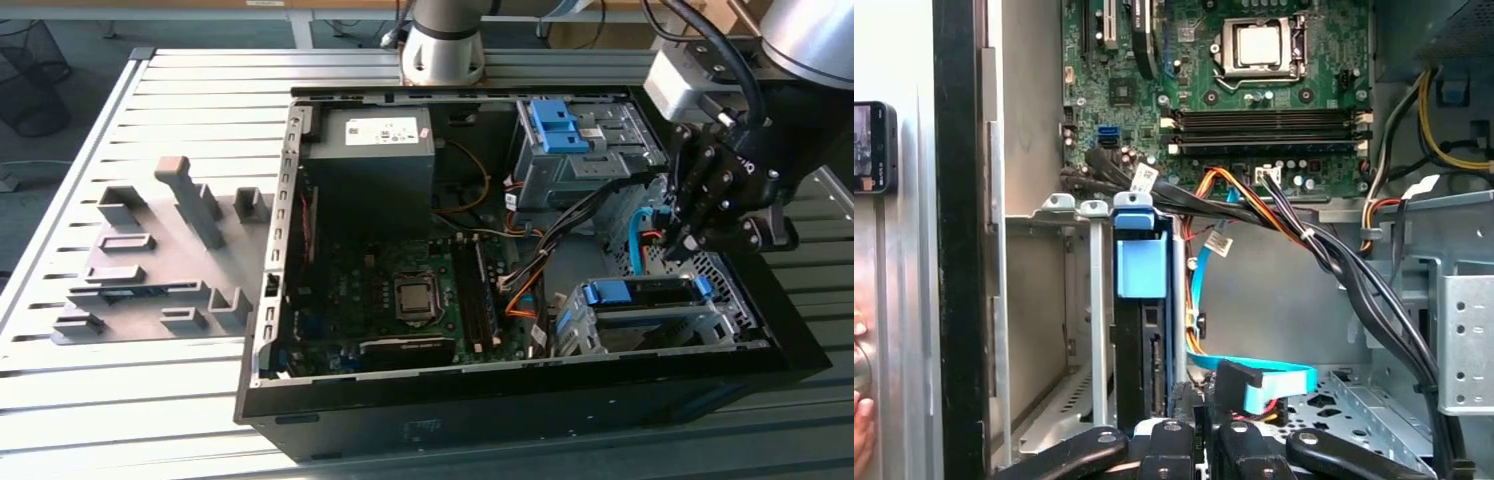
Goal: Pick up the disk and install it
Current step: 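Insert the first disk wire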
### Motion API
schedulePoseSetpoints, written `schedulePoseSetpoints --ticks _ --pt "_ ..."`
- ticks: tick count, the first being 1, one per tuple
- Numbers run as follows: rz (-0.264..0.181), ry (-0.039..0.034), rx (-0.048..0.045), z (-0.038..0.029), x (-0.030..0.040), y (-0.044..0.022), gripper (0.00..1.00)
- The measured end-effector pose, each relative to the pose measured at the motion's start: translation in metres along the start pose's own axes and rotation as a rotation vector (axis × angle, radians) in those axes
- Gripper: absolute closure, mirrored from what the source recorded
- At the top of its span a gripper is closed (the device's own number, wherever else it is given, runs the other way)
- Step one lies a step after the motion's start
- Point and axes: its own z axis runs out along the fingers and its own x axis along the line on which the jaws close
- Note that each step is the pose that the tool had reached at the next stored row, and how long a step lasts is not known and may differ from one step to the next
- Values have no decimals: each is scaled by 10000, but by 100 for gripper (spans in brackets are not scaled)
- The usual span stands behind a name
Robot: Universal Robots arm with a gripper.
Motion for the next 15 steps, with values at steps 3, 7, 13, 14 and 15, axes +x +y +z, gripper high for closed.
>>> schedulePoseSetpoints --ticks 3,7,13,14,15 --pt "-7 -10 136 5 10 41 84" --pt "-5 -28 189 31 43 63 84" --pt "-13 -39 321 57 84 91 84" --pt "-13 -40 327 62 88 95 84" --pt "-14 -39 328 68 92 95 84"
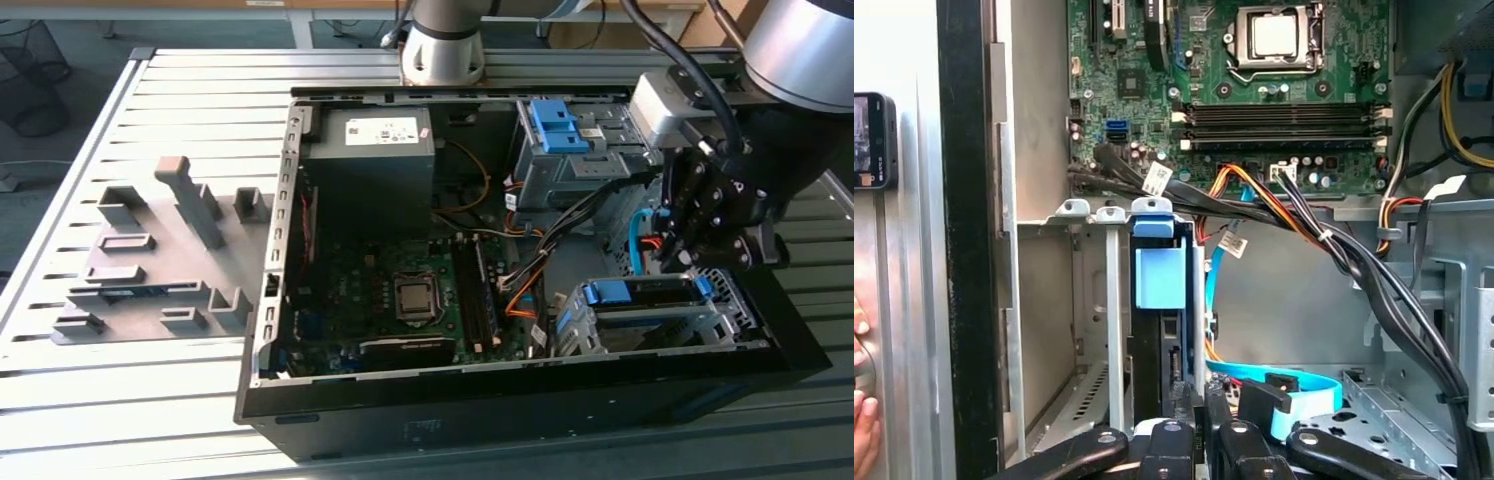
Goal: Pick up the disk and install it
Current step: 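Insert the first disk wire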
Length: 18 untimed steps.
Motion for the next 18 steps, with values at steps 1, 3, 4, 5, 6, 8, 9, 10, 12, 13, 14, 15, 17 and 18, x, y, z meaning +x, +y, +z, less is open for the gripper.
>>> schedulePoseSetpoints --ticks 1,3,4,5,6,8,9,10,12,13,14,15,17,18 --pt "0 0 0 4 3 0 84" --pt "0 3 0 12 15 1 84" --pt "0 1 1 17 20 1 84" --pt "1 -1 3 22 25 1 84" --pt "2 1 5 26 30 2 84" --pt "1 0 10 36 40 5 84" --pt "2 -1 14 39 48 9 84" --pt "3 -1 16 43 54 12 84" --pt "2 -3 19 48 59 16 84" --pt "1 -2 20 50 60 16 84" --pt "1 1 20 51 61 16 84" --pt "1 -1 20 54 61 16 84" --pt "1 -1 20 60 61 17 84" --pt "1 -1 20 63 61 17 84"
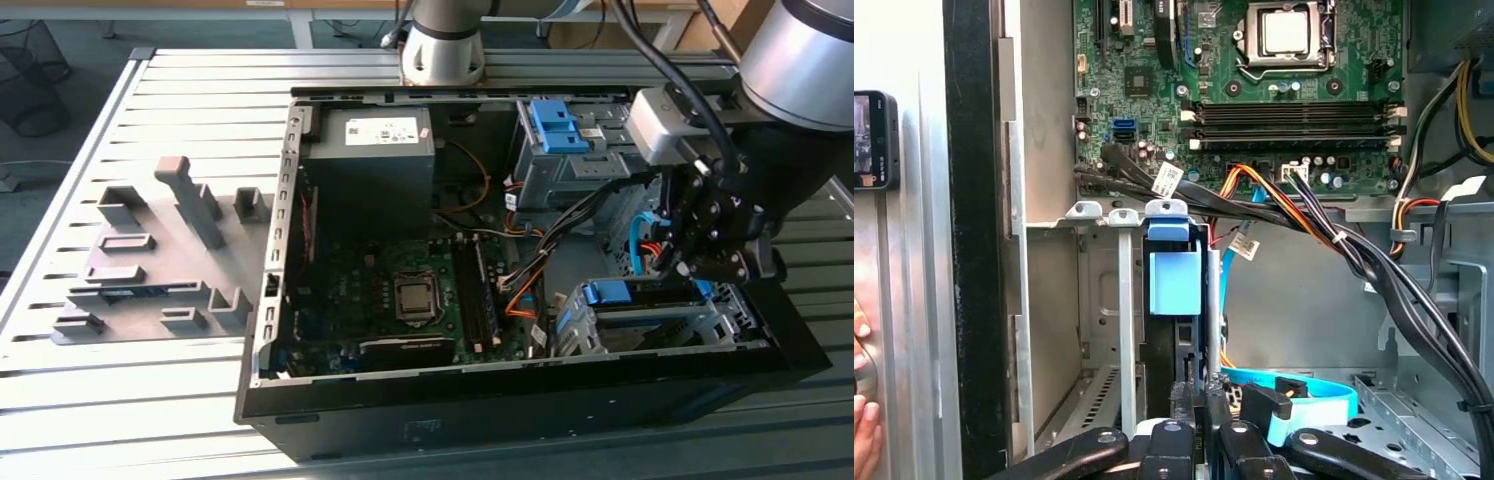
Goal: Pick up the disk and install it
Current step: 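Insert the first disk wire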
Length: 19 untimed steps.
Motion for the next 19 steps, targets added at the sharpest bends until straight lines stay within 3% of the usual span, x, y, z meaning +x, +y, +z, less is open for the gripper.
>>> schedulePoseSetpoints --ticks 19 --pt "1 -10 3 73 9 3 84"
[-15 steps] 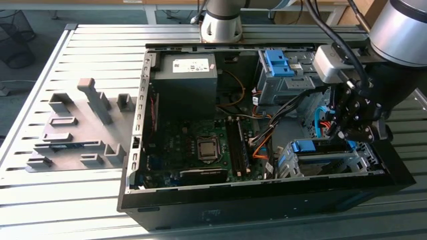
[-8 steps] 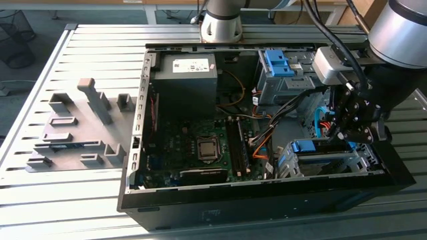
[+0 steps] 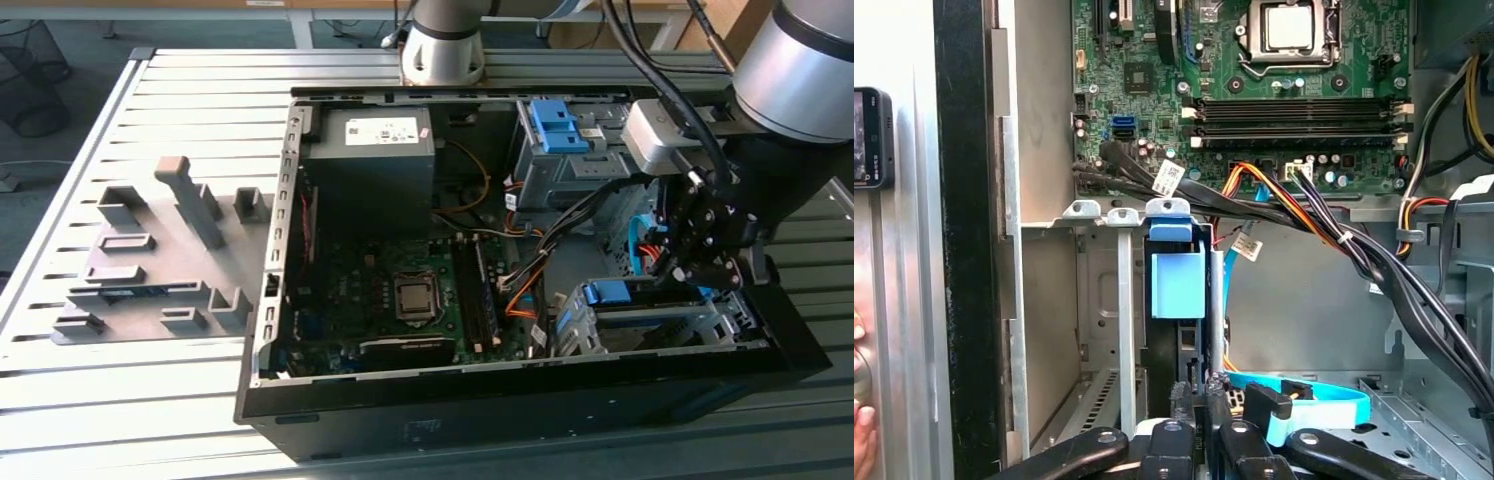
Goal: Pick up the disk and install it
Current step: 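Insert the first disk wire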
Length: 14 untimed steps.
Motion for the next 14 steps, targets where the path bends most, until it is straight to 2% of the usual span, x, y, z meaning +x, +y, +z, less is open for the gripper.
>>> schedulePoseSetpoints --ticks 7,8,9,12,14 --pt "1 -17 -1 -1 0 0 83" --pt "1 -23 -1 -14 1 0 83" --pt "1 -18 -1 -38 2 -2 76" --pt "1 -15 -2 -105 4 -5 76" --pt "1 -17 -3 -116 5 -5 76"
